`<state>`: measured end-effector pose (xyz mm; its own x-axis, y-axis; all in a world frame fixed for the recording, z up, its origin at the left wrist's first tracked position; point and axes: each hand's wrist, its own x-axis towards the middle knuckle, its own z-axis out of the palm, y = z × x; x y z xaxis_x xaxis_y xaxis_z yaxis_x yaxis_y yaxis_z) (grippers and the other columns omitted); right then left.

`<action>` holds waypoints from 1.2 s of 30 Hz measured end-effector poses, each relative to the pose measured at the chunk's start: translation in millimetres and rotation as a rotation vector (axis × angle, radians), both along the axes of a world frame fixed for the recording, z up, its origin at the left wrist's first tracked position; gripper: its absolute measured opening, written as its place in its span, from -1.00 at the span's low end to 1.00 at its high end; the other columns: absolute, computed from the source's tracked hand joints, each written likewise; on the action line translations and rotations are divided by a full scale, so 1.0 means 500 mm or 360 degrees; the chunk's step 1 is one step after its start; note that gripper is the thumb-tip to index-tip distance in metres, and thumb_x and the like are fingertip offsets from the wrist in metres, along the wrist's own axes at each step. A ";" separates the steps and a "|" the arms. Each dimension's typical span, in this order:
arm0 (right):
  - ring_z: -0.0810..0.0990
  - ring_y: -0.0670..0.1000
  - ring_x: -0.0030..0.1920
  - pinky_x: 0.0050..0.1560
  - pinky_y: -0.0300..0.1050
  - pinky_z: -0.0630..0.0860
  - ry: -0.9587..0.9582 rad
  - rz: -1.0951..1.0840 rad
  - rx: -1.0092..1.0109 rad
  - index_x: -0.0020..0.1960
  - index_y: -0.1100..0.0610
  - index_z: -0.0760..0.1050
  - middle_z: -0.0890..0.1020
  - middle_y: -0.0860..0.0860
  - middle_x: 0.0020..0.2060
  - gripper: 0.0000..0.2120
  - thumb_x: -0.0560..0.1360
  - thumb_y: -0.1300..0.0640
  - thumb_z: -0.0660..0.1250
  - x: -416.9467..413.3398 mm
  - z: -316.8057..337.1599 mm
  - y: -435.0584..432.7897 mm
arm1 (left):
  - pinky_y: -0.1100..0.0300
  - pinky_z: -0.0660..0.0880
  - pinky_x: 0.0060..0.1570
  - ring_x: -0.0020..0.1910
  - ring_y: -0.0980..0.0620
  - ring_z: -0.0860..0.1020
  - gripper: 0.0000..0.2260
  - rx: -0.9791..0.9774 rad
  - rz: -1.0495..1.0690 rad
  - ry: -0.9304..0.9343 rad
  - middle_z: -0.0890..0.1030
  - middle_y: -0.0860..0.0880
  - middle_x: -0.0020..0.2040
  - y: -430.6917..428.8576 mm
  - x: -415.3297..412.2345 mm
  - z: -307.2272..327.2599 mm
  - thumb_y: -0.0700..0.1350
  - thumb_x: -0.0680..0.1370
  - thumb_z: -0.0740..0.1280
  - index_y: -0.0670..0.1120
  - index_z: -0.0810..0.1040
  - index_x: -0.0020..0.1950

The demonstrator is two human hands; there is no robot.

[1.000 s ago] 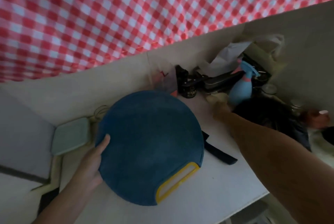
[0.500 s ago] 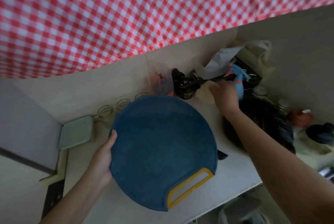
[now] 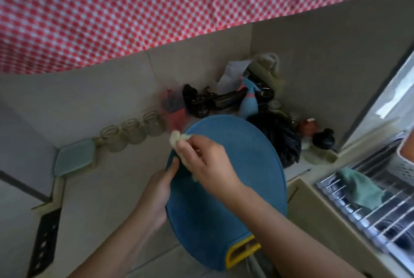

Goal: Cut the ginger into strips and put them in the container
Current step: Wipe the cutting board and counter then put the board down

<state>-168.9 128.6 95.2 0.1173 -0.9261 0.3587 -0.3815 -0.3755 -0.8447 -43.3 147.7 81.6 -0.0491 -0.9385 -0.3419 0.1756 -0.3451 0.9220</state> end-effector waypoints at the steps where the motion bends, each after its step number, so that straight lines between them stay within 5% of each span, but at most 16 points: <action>1: 0.50 -0.03 -0.21 -0.17 -0.14 0.42 -0.0040 0.0021 -0.0021 -0.08 0.20 0.49 0.55 0.01 -0.24 -0.71 0.62 0.01 0.15 -0.010 -0.008 0.016 | -0.03 0.45 0.18 0.09 -0.07 0.60 -0.73 -0.0079 -0.0015 -0.0101 0.68 -0.08 0.00 0.009 -0.011 0.002 0.08 0.48 0.29 -0.04 0.70 -0.06; 5: 0.49 -0.05 -0.09 -0.13 -0.14 0.43 0.0119 -0.0157 -0.0234 0.18 -0.02 0.39 0.46 -0.07 -0.05 -0.74 0.57 -0.11 0.10 -0.057 -0.036 0.049 | 0.28 0.52 0.00 0.02 0.09 0.61 -0.77 -0.0400 -0.0180 -0.0228 0.69 0.03 -0.02 0.050 -0.066 0.026 -0.25 0.58 0.18 -0.06 0.62 0.03; 8: 0.45 -0.03 -0.20 -0.27 -0.12 0.38 0.0281 -0.0402 -0.0368 -0.05 -0.07 0.32 0.34 -0.14 -0.14 -0.78 0.50 -0.21 0.17 -0.079 -0.046 0.073 | 0.34 0.50 0.02 0.05 0.13 0.60 -0.74 -0.0560 -0.0386 -0.0273 0.67 0.03 0.04 0.067 -0.100 0.033 -0.31 0.57 0.17 -0.07 0.59 0.08; 11: 0.39 -0.05 -0.35 -0.39 -0.02 0.39 0.0096 -0.0706 -0.0391 -0.27 -0.02 0.22 0.30 -0.16 -0.29 -0.71 0.53 -0.13 0.16 -0.098 -0.051 0.081 | 0.35 0.46 0.05 0.11 0.15 0.58 -0.77 -0.0687 -0.0544 -0.0435 0.65 0.03 0.08 0.070 -0.128 0.030 -0.24 0.53 0.25 -0.09 0.56 0.16; 15: 0.41 0.10 -0.44 -0.45 -0.03 0.30 0.0229 -0.0981 -0.0480 -0.30 0.06 0.17 0.34 -0.02 -0.42 -0.71 0.54 -0.04 0.08 -0.128 -0.047 0.057 | 0.13 0.47 0.14 0.12 0.09 0.58 -0.75 -0.0689 -0.0561 -0.0522 0.65 0.04 0.08 0.083 -0.162 0.027 -0.15 0.53 0.26 -0.01 0.54 0.20; 23: 0.52 0.32 0.02 -0.09 0.04 0.34 0.0147 -0.1464 0.0536 -0.12 0.29 0.45 0.59 0.31 -0.03 -0.73 0.61 0.11 0.12 -0.337 -0.138 0.006 | 0.01 0.57 0.02 0.02 -0.05 0.64 -0.77 -0.0486 -0.0503 -0.0292 0.68 -0.06 0.03 0.128 -0.177 0.029 -0.19 0.61 0.18 -0.10 0.56 0.20; 28: 0.51 0.29 0.04 -0.11 0.00 0.33 0.0112 -0.1598 0.1006 -0.06 0.34 0.43 0.56 0.36 0.02 -0.82 0.57 0.25 0.12 -0.417 -0.260 0.078 | 0.04 0.55 0.05 0.06 -0.01 0.63 -0.75 -0.0431 -0.0489 -0.0302 0.66 -0.01 0.07 0.108 -0.161 0.033 -0.14 0.61 0.17 -0.06 0.53 0.24; 32: 0.43 0.13 -0.20 -0.21 -0.08 0.21 -0.0133 -0.1665 0.0595 -0.20 0.25 0.40 0.57 0.30 -0.17 -0.77 0.59 0.21 0.14 -0.391 -0.210 0.081 | 0.05 0.53 0.06 0.05 0.06 0.63 -0.76 -0.0378 -0.0374 -0.0299 0.66 0.04 0.07 0.088 -0.157 0.025 -0.04 0.61 0.17 0.01 0.57 0.19; 36: 0.28 -0.04 -0.41 -0.31 -0.18 0.12 -0.0051 -0.1176 0.0017 -0.37 0.09 0.25 0.35 -0.04 -0.47 -0.65 0.58 0.13 0.21 -0.226 -0.089 0.092 | 0.08 0.50 0.17 0.08 0.09 0.60 -0.72 -0.0307 -0.0250 -0.0297 0.67 0.04 0.04 0.084 -0.178 0.009 0.04 0.58 0.18 -0.04 0.60 0.12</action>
<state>-281.7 174.6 50.8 -0.5484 -0.7630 0.3421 -0.5069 -0.0220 -0.8617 -132.2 189.9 86.2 -0.1521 -0.9728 -0.1748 -0.0445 -0.1699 0.9845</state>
